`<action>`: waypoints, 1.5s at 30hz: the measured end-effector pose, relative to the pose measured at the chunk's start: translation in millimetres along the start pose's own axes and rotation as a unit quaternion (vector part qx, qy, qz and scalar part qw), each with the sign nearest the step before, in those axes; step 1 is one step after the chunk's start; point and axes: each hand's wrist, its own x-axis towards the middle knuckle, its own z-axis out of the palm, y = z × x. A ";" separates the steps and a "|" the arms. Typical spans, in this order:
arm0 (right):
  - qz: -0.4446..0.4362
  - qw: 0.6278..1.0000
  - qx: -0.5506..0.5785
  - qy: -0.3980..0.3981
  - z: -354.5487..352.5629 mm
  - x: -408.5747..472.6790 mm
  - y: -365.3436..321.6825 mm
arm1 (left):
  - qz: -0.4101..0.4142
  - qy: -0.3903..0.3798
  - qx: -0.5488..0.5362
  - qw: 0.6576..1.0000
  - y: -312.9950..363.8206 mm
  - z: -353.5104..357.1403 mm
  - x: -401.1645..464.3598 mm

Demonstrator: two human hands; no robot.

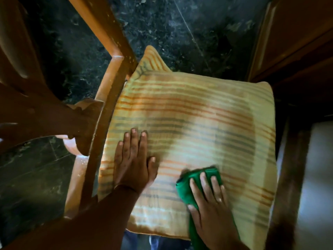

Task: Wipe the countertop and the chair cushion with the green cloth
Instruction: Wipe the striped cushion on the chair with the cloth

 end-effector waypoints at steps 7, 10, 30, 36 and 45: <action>0.086 0.990 -0.003 0.107 -94.6 267.0 10.7 | -0.002 0.002 -0.002 1.000 2.2 -2.8 2.0; 0.082 0.992 0.006 0.093 -113.5 298.7 20.9 | -0.001 -0.010 0.007 1.000 4.2 -9.3 3.2; 0.126 0.977 -0.039 0.166 -91.3 184.2 118.8 | 0.258 -0.092 0.074 0.959 42.3 -41.7 164.9; -0.151 0.984 -0.081 0.051 -13.8 38.5 40.1 | 0.271 -0.072 0.090 0.956 26.9 -30.5 193.9; 0.118 0.978 0.024 0.172 -48.6 162.8 -16.3 | 0.285 -0.081 0.052 0.954 21.6 -32.7 200.7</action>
